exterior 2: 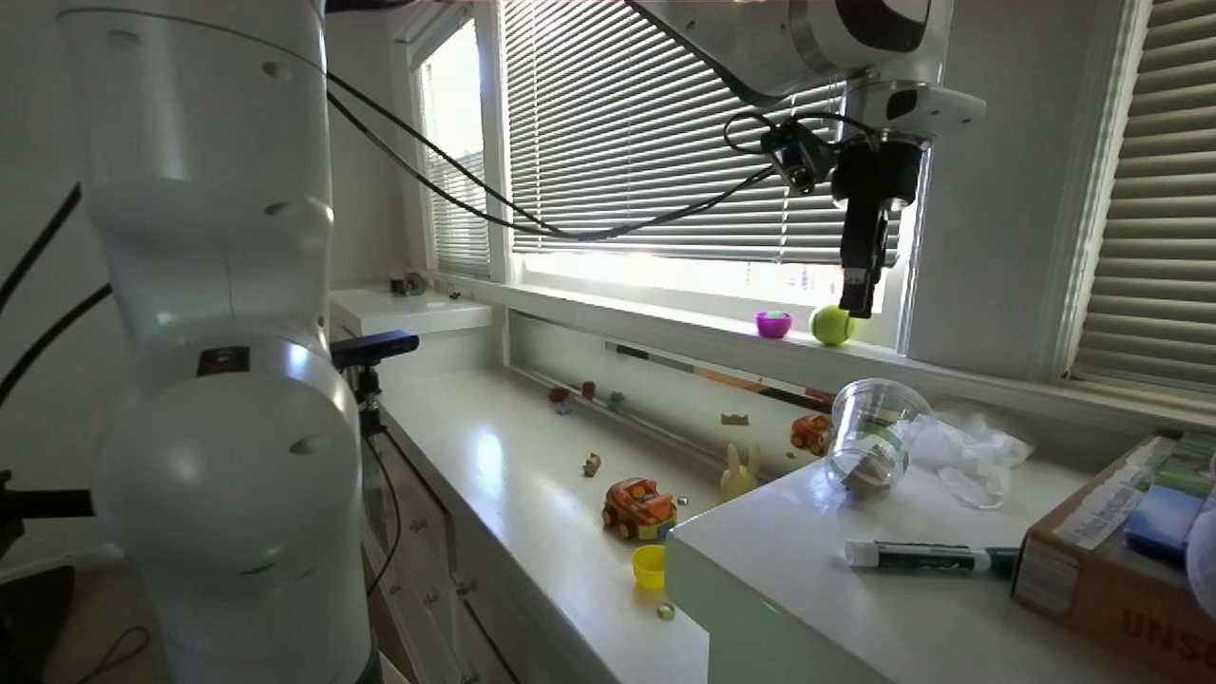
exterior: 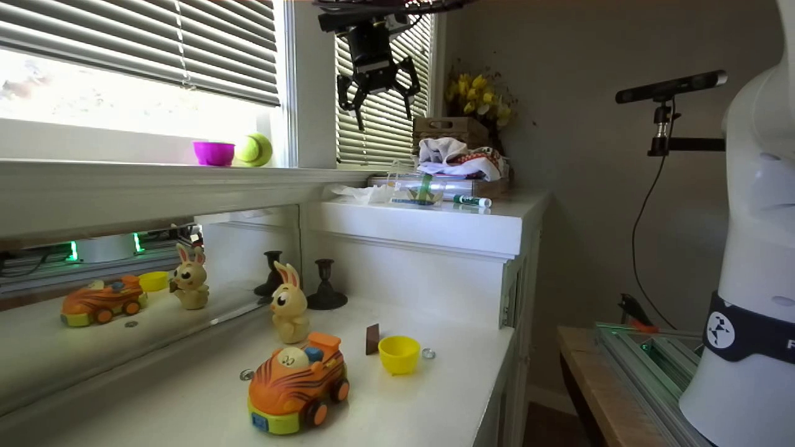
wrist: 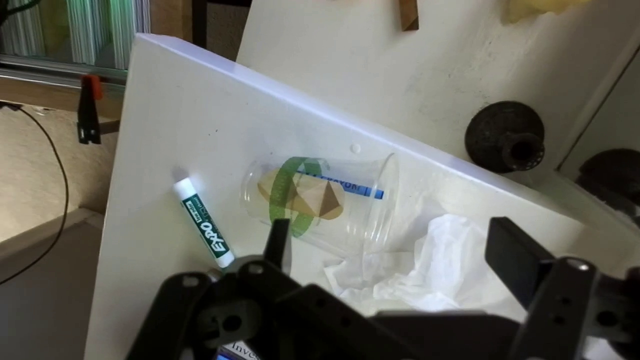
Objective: Place the clear cup upright.
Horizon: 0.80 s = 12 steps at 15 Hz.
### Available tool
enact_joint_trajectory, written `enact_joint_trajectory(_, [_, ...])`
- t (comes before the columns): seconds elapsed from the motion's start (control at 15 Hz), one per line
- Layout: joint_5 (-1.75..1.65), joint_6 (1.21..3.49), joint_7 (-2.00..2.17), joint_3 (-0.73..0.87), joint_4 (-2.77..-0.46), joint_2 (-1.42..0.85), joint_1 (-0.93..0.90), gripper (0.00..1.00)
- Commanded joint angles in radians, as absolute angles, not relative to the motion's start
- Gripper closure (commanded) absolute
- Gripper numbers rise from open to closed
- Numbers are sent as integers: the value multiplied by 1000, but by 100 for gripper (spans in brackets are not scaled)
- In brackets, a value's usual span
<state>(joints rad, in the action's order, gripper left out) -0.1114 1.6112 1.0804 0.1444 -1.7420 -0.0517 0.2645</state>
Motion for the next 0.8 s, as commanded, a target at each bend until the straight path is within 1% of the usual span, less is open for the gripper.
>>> enact_joint_trajectory(0.0, [-133, 1553, 1119, 184, -1672, -103, 242, 0])
enact_joint_trajectory(0.73, [-109, 1586, 1095, 221, -1707, -124, 241, 0])
